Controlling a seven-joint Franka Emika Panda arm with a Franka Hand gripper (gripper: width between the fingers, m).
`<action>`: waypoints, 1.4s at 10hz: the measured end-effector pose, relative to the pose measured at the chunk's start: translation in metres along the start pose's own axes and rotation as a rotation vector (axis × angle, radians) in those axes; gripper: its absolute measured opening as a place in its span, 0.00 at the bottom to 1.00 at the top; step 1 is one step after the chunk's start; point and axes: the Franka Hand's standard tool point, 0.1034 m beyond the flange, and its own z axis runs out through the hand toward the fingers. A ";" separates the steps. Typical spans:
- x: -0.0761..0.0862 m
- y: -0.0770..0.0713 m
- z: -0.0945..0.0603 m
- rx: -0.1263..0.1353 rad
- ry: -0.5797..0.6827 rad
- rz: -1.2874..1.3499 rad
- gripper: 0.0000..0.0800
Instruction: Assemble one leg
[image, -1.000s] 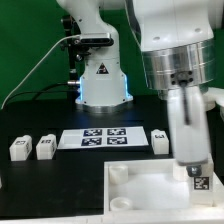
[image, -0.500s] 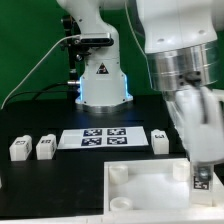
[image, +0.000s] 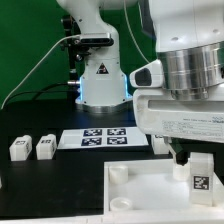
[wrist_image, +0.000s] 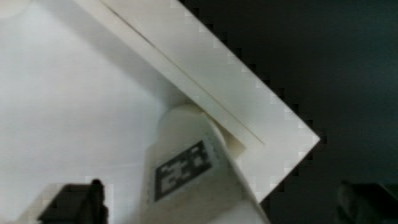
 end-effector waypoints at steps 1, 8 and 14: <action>0.002 0.002 0.000 -0.024 0.009 -0.261 0.81; 0.008 0.003 0.000 -0.019 0.019 -0.056 0.45; 0.008 0.007 0.002 -0.006 -0.023 1.015 0.37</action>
Offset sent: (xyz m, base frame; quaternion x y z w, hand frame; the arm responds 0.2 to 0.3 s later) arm 0.0000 0.0000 0.0000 0.0000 0.0000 0.1147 0.9934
